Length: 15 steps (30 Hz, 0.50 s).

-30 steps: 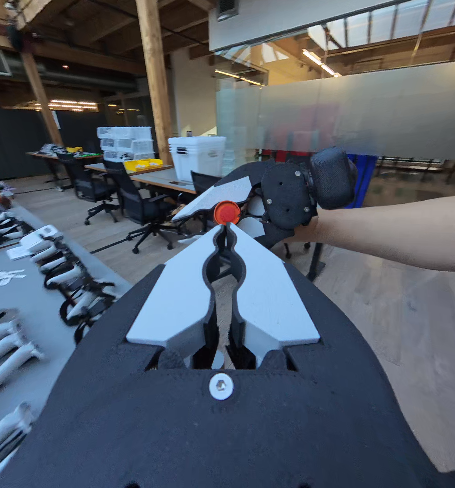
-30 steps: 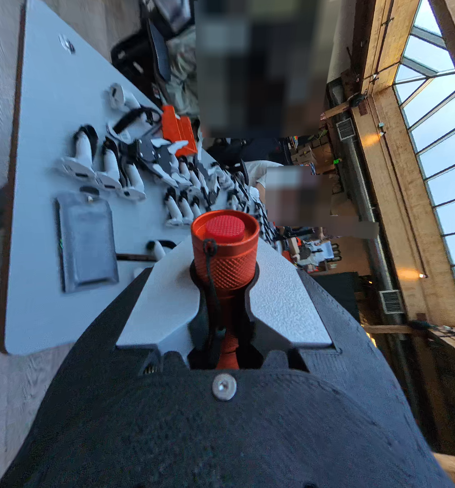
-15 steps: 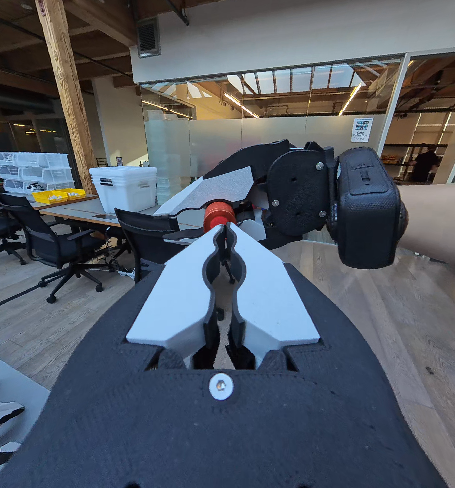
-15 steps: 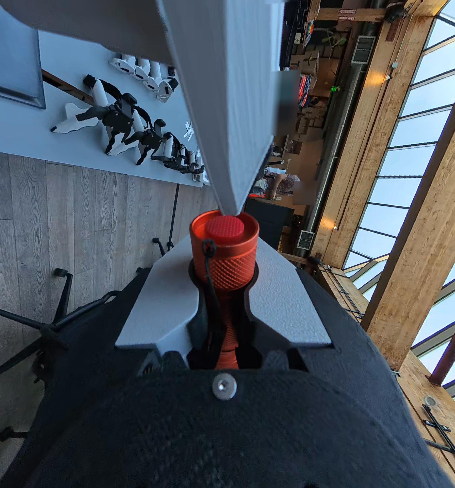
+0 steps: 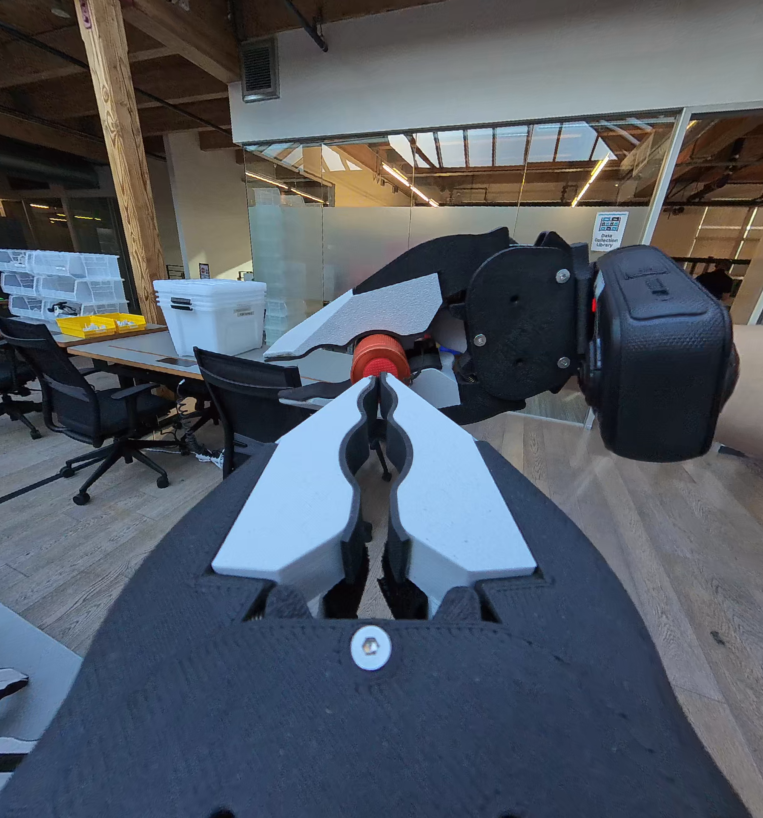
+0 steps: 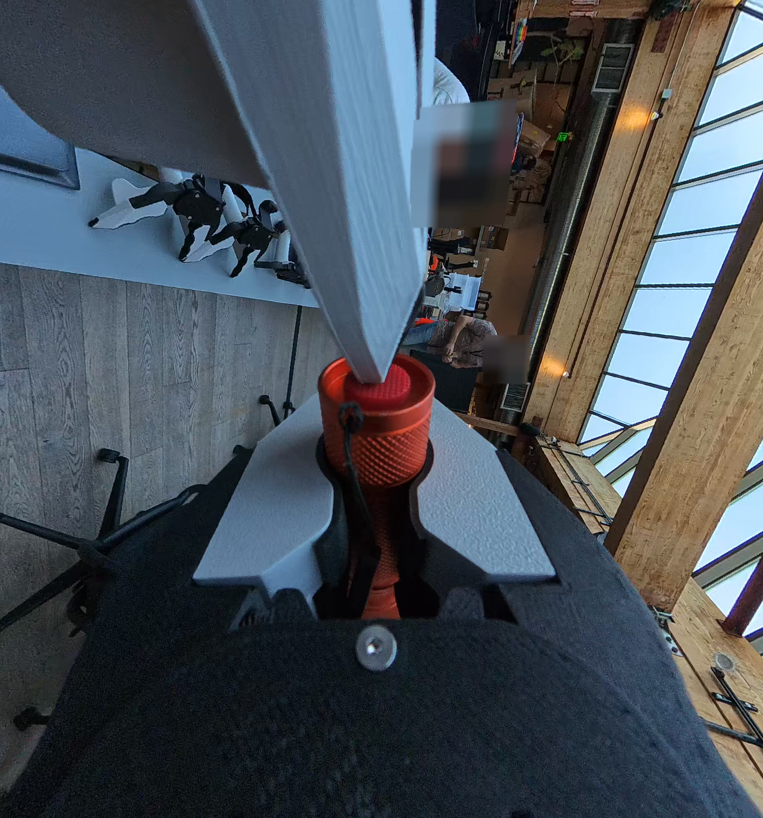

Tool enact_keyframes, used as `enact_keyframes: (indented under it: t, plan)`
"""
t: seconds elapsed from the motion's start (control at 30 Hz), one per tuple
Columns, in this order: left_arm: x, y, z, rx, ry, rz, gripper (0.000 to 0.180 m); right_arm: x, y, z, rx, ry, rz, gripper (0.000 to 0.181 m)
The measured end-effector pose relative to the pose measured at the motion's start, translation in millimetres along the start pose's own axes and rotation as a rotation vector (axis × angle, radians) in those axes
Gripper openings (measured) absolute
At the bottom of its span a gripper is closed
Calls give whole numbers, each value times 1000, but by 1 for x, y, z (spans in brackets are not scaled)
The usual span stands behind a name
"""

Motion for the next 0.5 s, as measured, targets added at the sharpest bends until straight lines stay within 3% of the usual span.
enact_keyframes:
  t: [0.5]
  plan:
    - [-4, 4, -12, -76, -26, -14, 0, -16, 0, -7, -103, -76, 45, 20]
Point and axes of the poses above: each gripper's, where its closed fingertips meet, y out along the fingers, z out of its top, x = y × z across the jaws, the point moved 4 cm from there along -y, back along the fingers, and after that the axes turned 15 degrees about -z, right-handed, at the moved point
